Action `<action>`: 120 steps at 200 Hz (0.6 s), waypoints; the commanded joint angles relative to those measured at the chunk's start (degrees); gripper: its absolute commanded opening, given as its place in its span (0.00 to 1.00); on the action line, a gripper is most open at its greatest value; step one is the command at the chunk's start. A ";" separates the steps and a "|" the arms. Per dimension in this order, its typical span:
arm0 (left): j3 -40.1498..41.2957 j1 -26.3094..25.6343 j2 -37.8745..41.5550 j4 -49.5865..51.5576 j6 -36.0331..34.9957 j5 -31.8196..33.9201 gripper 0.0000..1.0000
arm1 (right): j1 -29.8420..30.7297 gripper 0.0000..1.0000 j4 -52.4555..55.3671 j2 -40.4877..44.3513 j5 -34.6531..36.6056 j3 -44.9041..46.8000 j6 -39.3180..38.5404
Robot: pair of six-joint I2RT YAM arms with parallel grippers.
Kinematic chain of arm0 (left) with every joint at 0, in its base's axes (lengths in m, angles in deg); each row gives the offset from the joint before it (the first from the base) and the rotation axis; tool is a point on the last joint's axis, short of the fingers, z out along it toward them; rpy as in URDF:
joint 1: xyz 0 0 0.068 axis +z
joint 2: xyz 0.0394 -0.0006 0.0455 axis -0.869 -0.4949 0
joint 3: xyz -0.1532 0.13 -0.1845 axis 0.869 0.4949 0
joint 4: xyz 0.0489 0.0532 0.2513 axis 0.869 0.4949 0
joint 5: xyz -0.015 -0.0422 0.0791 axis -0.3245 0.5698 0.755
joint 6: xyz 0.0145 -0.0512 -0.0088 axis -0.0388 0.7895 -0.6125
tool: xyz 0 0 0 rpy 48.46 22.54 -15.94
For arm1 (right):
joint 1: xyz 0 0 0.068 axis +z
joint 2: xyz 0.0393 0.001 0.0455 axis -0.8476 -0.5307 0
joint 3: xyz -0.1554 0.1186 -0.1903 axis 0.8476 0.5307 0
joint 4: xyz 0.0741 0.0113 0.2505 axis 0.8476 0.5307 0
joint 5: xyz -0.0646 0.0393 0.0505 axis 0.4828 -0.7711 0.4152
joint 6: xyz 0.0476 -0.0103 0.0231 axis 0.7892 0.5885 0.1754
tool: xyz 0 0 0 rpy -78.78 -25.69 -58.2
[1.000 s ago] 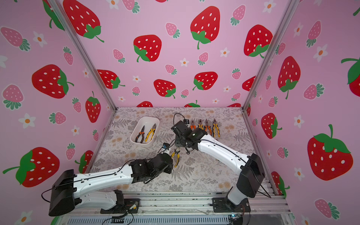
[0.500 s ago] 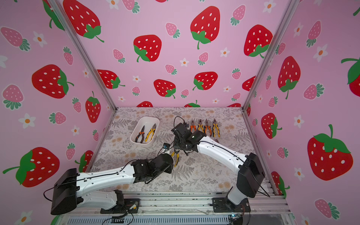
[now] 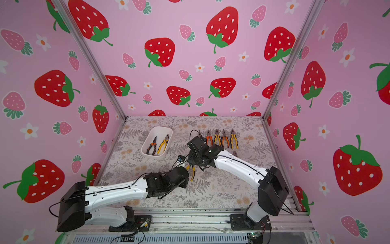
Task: Take the pliers out of the storage box
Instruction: Place the pliers at the center of the board.
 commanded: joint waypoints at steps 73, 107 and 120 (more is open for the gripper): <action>-2.95 0.05 0.14 -2.10 0.38 3.55 0.00 | 1.05 0.00 2.66 2.98 2.67 2.74 1.67; -2.81 0.03 0.88 -3.20 -0.35 2.18 0.20 | 0.97 0.00 5.86 4.72 7.32 1.35 -2.99; -3.72 0.02 1.36 -1.57 -0.20 3.09 0.34 | 0.59 0.00 7.95 5.81 10.55 0.18 -5.44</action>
